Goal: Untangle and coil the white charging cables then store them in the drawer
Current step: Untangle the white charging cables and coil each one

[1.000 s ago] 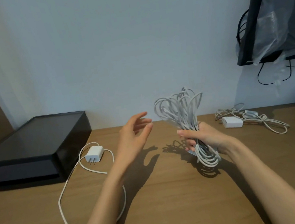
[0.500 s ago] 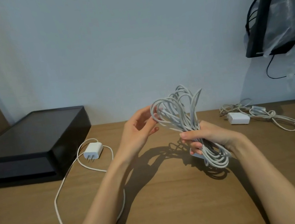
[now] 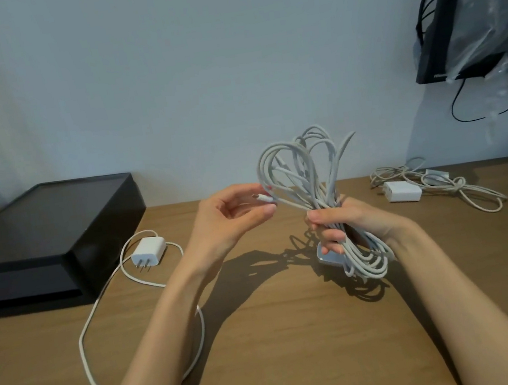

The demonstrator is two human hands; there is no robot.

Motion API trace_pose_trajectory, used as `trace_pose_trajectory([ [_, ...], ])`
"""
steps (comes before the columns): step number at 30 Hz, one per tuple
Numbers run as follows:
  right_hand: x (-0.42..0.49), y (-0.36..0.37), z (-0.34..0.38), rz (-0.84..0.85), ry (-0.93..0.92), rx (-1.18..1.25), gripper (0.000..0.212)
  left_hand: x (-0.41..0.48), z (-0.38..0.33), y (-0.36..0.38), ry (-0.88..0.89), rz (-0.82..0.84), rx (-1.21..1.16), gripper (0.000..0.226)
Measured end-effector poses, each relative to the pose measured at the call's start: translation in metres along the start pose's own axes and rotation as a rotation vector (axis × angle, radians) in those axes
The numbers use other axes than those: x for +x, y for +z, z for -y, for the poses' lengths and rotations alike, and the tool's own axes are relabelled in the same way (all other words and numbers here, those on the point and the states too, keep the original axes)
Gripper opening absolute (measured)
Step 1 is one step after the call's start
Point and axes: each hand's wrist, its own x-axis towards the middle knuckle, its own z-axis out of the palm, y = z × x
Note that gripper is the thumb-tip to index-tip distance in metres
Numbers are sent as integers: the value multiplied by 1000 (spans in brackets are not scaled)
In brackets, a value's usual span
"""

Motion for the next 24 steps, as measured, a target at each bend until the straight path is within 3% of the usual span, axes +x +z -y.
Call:
trace_pose_trajectory([
  [4,-1,2,0,29,-8,-8,18,-2,1,10,9,9,-48,19],
  [9,0,4,5,-10,-18,-28,19,-2,4,14,4,-95,-83,7],
  [16,-6,-7,17,-273,-45,-135,19,1,8,11,64,-177,76,6],
  [24,-7,-12,19,-420,-66,-493,24,4,10,4,80,-263,94,6],
])
